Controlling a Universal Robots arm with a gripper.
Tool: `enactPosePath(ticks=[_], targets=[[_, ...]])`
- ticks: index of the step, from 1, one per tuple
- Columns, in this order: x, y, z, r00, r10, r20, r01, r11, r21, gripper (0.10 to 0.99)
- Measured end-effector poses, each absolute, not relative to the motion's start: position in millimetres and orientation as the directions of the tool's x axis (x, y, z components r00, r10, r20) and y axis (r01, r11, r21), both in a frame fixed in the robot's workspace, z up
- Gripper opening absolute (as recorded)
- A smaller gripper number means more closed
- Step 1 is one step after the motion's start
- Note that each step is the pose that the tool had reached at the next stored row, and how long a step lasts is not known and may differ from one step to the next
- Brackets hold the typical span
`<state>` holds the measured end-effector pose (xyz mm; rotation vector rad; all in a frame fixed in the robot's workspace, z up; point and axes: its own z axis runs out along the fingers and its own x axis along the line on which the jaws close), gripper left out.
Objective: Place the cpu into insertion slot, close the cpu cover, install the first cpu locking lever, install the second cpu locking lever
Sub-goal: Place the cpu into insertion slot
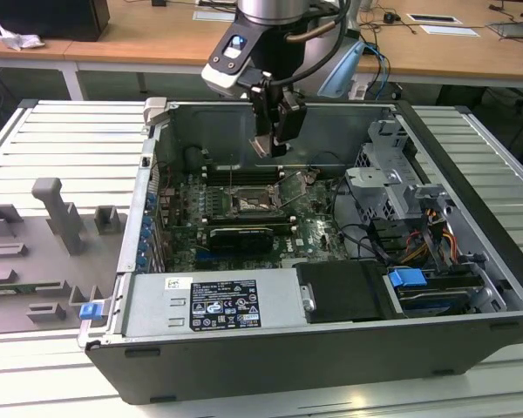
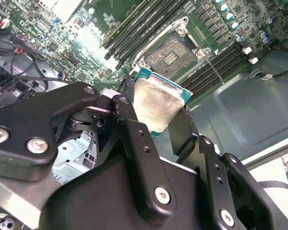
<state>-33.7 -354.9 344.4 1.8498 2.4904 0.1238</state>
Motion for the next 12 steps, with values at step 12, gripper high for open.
enactPosePath(ticks=[12], targets=[[-33.7, -354.9, 336.3, -0.266, 0.964, 0.018, 0.961, 0.263, 0.085, 0.529]])
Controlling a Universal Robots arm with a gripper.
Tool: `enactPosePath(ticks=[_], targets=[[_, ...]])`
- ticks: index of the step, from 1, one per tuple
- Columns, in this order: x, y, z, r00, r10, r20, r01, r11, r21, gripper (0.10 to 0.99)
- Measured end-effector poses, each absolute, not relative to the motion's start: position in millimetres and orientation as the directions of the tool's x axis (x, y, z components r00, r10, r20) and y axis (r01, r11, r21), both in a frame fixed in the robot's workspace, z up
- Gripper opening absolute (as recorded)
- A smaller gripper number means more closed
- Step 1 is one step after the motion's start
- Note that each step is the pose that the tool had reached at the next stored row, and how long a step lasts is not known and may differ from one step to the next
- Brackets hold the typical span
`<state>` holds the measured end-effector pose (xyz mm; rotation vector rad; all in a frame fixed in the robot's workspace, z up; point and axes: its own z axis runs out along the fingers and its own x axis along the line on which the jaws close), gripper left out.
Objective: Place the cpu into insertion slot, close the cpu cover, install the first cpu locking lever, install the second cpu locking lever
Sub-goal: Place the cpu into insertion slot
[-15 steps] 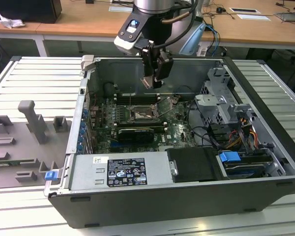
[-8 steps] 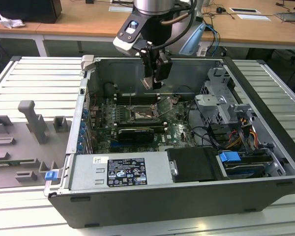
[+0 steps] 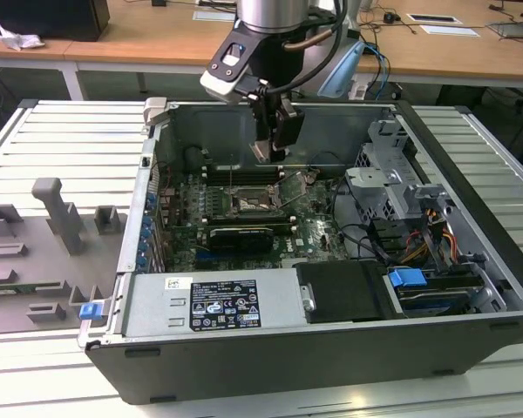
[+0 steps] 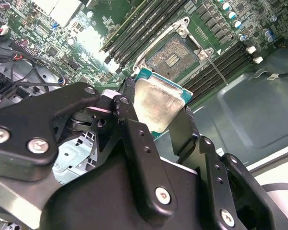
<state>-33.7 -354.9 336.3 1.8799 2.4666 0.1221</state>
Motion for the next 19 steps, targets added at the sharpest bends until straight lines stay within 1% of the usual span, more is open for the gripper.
enactPosePath(ticks=[6, 11, 19], targets=[[-33.7, -354.9, 331.4, -0.260, 0.966, 0.015, 0.963, 0.258, 0.084, 0.529], [-33.8, -354.8, 323.8, -0.176, 0.984, 0.014, 0.982, 0.174, 0.077, 0.529], [-33.7, -354.8, 319.1, -0.122, 0.992, 0.015, 0.990, 0.121, 0.071, 0.529]])
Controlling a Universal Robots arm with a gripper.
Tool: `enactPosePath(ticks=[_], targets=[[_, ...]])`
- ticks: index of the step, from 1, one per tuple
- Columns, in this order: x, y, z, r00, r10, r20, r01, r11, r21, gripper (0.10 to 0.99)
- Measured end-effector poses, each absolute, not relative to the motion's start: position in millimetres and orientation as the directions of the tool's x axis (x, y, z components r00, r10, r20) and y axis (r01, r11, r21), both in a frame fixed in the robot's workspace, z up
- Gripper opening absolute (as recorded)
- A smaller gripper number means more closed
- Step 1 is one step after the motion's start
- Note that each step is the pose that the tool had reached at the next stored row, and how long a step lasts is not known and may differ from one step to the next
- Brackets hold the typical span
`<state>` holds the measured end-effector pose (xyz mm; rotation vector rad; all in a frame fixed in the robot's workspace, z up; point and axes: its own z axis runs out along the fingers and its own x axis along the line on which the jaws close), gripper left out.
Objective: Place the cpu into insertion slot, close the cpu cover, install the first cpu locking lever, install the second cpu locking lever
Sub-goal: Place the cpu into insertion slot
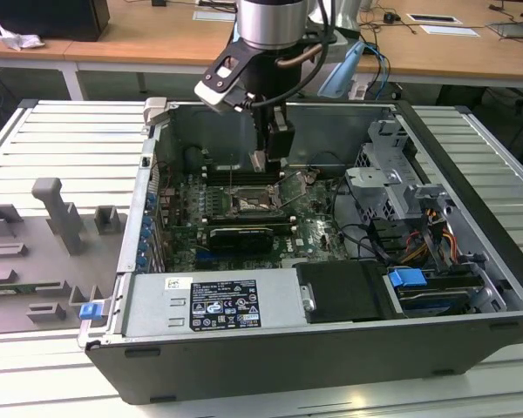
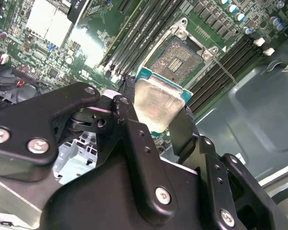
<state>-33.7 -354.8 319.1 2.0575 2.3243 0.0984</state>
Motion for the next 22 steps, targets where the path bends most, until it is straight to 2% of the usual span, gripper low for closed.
enactPosePath(ticks=[22], targets=[[-33.4, -354.8, 305.0, -0.078, 0.997, 0.008, 0.995, 0.077, 0.069, 0.529]])
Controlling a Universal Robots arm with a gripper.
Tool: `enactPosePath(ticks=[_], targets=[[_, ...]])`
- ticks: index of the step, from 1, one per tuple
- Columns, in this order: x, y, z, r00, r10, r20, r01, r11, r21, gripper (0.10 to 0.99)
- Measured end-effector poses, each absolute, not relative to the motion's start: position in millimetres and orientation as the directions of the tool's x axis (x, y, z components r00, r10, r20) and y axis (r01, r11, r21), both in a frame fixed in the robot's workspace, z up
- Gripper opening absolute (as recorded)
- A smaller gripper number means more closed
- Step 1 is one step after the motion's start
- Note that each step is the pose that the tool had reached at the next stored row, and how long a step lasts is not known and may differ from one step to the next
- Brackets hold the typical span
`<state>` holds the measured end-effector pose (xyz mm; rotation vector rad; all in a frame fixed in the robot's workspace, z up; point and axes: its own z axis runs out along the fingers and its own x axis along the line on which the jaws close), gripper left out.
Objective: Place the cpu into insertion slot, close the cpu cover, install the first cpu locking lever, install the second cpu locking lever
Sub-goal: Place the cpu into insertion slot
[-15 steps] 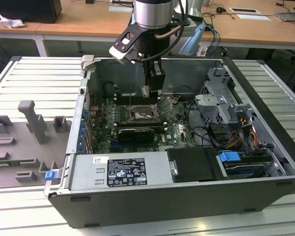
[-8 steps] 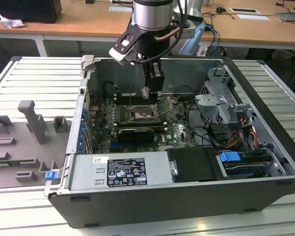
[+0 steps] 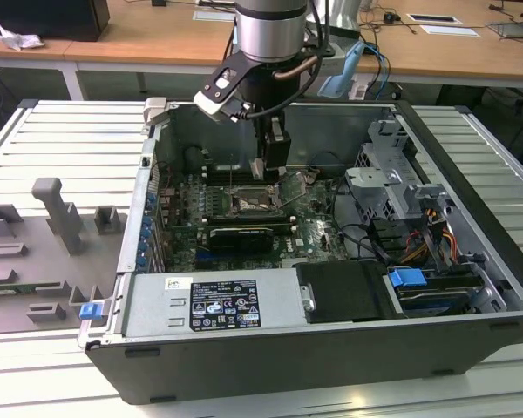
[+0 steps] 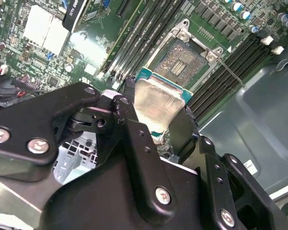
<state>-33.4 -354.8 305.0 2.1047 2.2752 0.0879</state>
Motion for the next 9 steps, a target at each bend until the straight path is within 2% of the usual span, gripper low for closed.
enactPosePath(ticks=[4, 9], targets=[[-33.4, -354.4, 293.8, -0.037, 0.999, 0.008, 0.997, 0.036, 0.068, 0.529], [-34.6, -354.4, 285.6, -0.041, 0.999, 0.008, 0.997, 0.040, 0.068, 0.529]])
